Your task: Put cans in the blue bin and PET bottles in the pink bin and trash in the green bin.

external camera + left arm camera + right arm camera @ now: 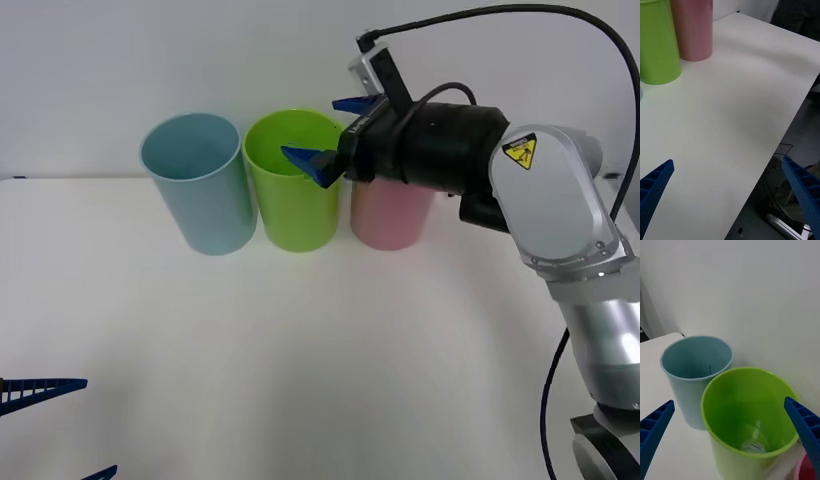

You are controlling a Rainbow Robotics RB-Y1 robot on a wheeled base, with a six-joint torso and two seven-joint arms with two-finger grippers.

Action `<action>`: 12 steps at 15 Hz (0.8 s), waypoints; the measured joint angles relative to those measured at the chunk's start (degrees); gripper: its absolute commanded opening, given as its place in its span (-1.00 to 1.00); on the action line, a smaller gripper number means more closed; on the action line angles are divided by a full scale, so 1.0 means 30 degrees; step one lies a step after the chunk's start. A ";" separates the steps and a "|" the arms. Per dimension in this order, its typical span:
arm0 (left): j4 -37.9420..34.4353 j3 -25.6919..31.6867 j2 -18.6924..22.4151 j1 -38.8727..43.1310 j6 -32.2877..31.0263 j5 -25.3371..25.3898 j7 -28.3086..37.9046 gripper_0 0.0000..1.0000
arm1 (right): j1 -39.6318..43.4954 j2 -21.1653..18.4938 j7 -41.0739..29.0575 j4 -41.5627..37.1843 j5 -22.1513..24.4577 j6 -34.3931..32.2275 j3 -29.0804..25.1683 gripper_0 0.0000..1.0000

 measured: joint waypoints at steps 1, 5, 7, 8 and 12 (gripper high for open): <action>0.0000 0.0000 0.0000 0.0000 0.0000 0.0000 0.0000 1.00 | 0.0580 -0.0094 0.0199 -0.0662 -0.0274 -0.0437 -0.0335 1.00; 0.0000 0.0000 0.0000 0.0000 0.0000 0.0000 0.0000 1.00 | 0.3008 -0.0113 0.1483 -0.3120 -0.1853 -0.2879 -0.1791 1.00; 0.0000 0.0000 0.0000 0.0000 0.0000 0.0000 0.0000 1.00 | 0.3915 -0.0056 0.3193 -0.3384 -0.3197 -0.3786 -0.2593 1.00; 0.0000 0.0000 0.0000 0.0000 0.0000 0.0000 0.0000 1.00 | 0.4423 0.0023 0.4058 -0.3387 -0.3910 -0.4336 -0.3046 1.00; 0.0000 0.0000 0.0000 0.0000 0.0000 0.0000 0.0000 1.00 | 0.6337 0.0083 0.6719 -0.3387 -0.5539 -0.6105 -0.4128 1.00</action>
